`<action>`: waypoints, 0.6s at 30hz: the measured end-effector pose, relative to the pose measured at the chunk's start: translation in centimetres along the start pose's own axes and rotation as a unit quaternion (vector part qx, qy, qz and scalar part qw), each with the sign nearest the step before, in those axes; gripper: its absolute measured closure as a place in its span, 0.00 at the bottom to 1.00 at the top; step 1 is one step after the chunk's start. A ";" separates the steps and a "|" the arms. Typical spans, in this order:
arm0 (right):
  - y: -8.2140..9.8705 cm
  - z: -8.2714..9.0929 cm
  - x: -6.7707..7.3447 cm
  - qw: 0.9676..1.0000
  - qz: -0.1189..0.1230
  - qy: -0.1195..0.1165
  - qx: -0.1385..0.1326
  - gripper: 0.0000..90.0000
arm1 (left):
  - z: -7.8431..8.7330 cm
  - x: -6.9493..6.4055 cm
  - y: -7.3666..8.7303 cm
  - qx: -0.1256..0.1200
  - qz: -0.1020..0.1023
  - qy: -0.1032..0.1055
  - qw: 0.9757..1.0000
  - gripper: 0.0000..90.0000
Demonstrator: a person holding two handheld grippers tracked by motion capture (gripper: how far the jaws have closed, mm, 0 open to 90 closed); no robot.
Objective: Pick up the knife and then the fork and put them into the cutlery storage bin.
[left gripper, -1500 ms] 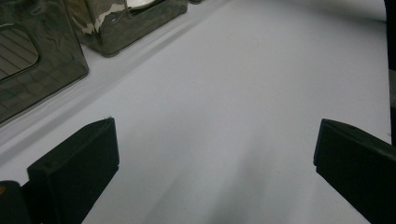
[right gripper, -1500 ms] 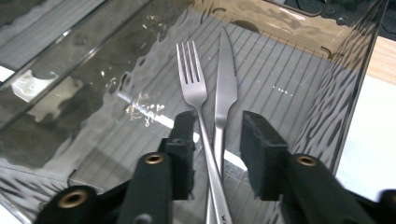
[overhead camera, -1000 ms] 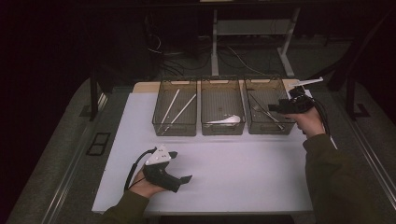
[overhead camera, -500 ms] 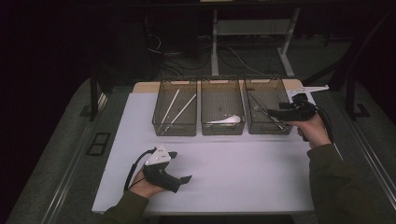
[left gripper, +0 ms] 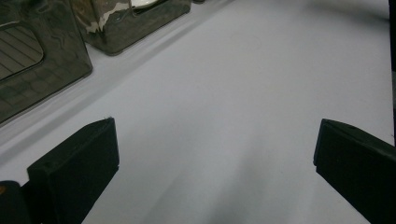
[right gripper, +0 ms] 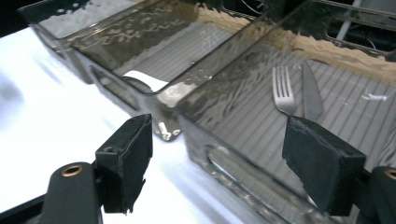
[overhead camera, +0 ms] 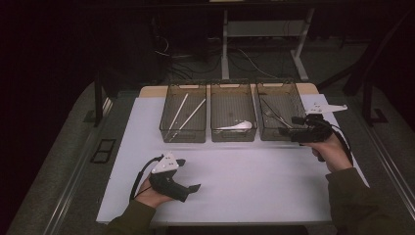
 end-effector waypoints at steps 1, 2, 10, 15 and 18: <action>0.2 0.1 0.3 1.000 0.003 -0.003 -0.002 0.27 | 0.0 0.0 0.0 0.000 0.000 0.000 1.000 0.00; 0.3 0.3 0.7 1.000 0.008 -0.006 -0.003 0.26 | 0.0 0.0 0.0 -0.001 -0.001 0.000 1.000 0.00; 2.2 1.1 3.1 0.999 0.042 -0.016 -0.002 0.23 | 0.1 -0.1 -0.1 -0.002 -0.001 0.001 1.000 0.00; 3.2 1.4 4.1 0.999 0.050 -0.022 -0.003 0.22 | 0.2 -0.1 -0.1 -0.002 -0.001 0.001 1.000 0.00; 3.9 1.5 4.5 0.998 0.052 -0.022 -0.001 0.22 | 0.2 -0.1 -0.1 -0.002 -0.002 0.001 1.000 0.00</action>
Point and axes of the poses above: each handheld gripper's, and its own axes: z roughly backward along the jaws, y roughly out of its underside, x roughly to its left, the point moved 10 cm from there along -z, roughly forward along the jaws, and after that the axes turned 10 degrees about -z, right-handed, at the moved point
